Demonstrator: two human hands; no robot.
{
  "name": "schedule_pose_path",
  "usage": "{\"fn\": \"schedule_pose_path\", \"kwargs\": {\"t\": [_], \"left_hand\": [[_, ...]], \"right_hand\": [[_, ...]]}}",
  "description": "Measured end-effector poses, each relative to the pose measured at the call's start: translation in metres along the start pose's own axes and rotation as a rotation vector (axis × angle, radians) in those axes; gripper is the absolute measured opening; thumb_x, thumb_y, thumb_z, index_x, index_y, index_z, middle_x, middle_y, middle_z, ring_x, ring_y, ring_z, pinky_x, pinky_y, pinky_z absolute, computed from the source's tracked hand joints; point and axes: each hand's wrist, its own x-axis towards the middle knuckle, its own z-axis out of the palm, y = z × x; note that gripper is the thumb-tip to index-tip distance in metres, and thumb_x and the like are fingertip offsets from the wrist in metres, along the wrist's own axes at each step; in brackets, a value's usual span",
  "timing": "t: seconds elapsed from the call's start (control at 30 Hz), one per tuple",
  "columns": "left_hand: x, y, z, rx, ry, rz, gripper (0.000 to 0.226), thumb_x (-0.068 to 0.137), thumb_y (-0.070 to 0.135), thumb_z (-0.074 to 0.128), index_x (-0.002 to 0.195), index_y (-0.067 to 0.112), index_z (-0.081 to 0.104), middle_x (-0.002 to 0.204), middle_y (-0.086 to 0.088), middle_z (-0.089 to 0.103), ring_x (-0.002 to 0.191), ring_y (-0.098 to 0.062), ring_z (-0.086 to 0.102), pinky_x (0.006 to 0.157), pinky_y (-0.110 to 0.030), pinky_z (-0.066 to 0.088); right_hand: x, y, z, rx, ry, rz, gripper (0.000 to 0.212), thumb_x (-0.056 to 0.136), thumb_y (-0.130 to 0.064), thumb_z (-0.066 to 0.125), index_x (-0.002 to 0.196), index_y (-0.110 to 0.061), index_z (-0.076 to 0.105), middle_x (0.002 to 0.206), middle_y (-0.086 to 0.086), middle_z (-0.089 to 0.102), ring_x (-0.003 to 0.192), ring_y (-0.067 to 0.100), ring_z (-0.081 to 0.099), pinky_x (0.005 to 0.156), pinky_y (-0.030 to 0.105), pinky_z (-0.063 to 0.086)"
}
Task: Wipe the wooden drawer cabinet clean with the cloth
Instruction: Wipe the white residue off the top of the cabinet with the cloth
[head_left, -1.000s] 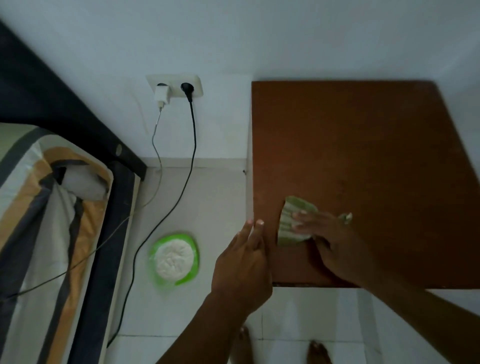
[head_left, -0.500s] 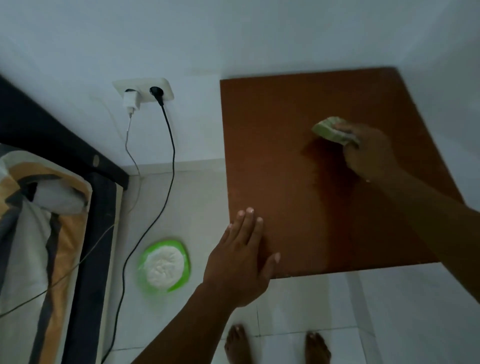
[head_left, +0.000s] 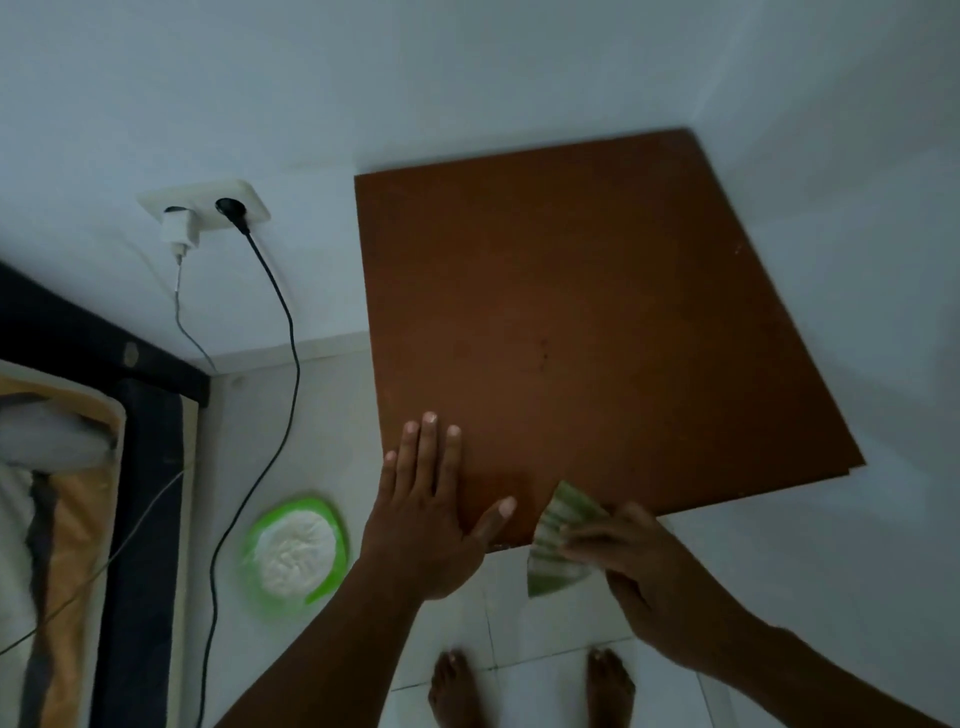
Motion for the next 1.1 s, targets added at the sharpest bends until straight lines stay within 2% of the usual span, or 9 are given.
{"fn": "schedule_pose_path", "kwargs": {"t": [0.1,0.2,0.37,0.53,0.63,0.8,0.9,0.97,1.1], "left_hand": [[0.002,0.002,0.002,0.037,0.001,-0.024,0.101,0.079,0.088,0.004,0.150,0.022,-0.024,0.158,-0.005,-0.031,0.143,-0.021,-0.033,0.118,-0.042,-0.013],[0.003,0.004,0.001,0.051,-0.029,-0.041,0.101,0.080,0.087,0.008,0.147,0.022,-0.029,0.155,-0.005,-0.037,0.141,-0.020,-0.037,0.117,-0.042,-0.015],[0.003,0.007,0.003,0.059,0.008,-0.052,0.102,0.079,0.088,0.011,0.148,0.022,-0.026,0.158,-0.006,-0.031,0.143,-0.021,-0.033,0.118,-0.043,-0.011],[0.002,0.007,0.005,0.069,0.017,-0.053,0.104,0.079,0.087,0.012,0.151,0.020,-0.020,0.160,-0.007,-0.026,0.146,-0.023,-0.027,0.120,-0.047,-0.004],[0.002,0.007,0.003,0.065,0.019,-0.058,0.101,0.080,0.087,0.012,0.148,0.022,-0.026,0.158,-0.007,-0.030,0.144,-0.023,-0.030,0.121,-0.048,-0.003],[0.001,0.005,0.004,0.059,0.031,-0.032,0.101,0.081,0.086,0.013,0.149,0.023,-0.026,0.157,-0.005,-0.033,0.143,-0.020,-0.033,0.118,-0.044,-0.010],[0.001,0.004,0.006,0.066,0.053,-0.022,0.101,0.081,0.086,0.012,0.151,0.022,-0.021,0.158,-0.006,-0.030,0.144,-0.021,-0.030,0.119,-0.044,-0.008],[0.001,0.004,0.008,0.061,0.071,-0.014,0.101,0.081,0.086,0.013,0.152,0.021,-0.018,0.159,-0.006,-0.027,0.146,-0.022,-0.027,0.119,-0.046,-0.005],[0.001,0.001,0.010,0.069,0.074,-0.016,0.103,0.081,0.087,0.012,0.154,0.019,-0.013,0.161,-0.008,-0.021,0.147,-0.024,-0.022,0.120,-0.048,0.000]], "right_hand": [[0.020,0.010,-0.054,0.003,0.252,0.002,0.040,0.089,-0.010,0.055,0.125,-0.024,0.065,0.126,-0.011,0.061,0.108,-0.005,0.051,0.093,0.030,0.051],[0.065,0.067,-0.127,-0.198,0.556,0.147,0.035,0.090,-0.007,0.059,0.125,-0.007,0.066,0.127,0.008,0.064,0.115,0.021,0.058,0.101,0.035,0.045],[0.064,0.136,-0.107,-0.325,0.540,0.358,0.043,0.083,-0.004,0.050,0.122,-0.009,0.067,0.127,0.020,0.065,0.114,0.044,0.058,0.106,0.047,0.041],[0.011,0.042,-0.004,-0.114,0.449,0.149,0.058,0.075,0.015,0.052,0.120,-0.016,0.069,0.130,-0.001,0.062,0.108,0.019,0.051,0.088,0.031,0.040],[-0.020,0.000,0.046,0.084,0.283,0.079,0.049,0.086,0.000,0.046,0.124,-0.023,0.067,0.133,-0.017,0.056,0.105,0.012,0.049,0.090,0.027,0.048],[-0.032,-0.015,0.023,0.190,0.350,0.070,0.049,0.087,0.000,0.053,0.125,-0.029,0.063,0.129,-0.036,0.049,0.106,0.008,0.056,0.085,0.025,0.056],[-0.005,0.009,-0.032,0.078,0.578,0.152,0.052,0.087,0.009,0.060,0.126,-0.025,0.062,0.122,-0.016,0.058,0.097,0.014,0.064,0.079,0.023,0.057],[0.022,0.040,-0.061,-0.079,0.674,0.228,0.044,0.088,0.010,0.060,0.125,-0.014,0.065,0.121,-0.001,0.064,0.103,0.022,0.060,0.087,0.028,0.051],[0.039,0.066,-0.049,-0.190,0.567,0.371,0.042,0.084,0.013,0.056,0.117,-0.011,0.070,0.120,0.009,0.067,0.107,0.030,0.054,0.093,0.041,0.050]]}}
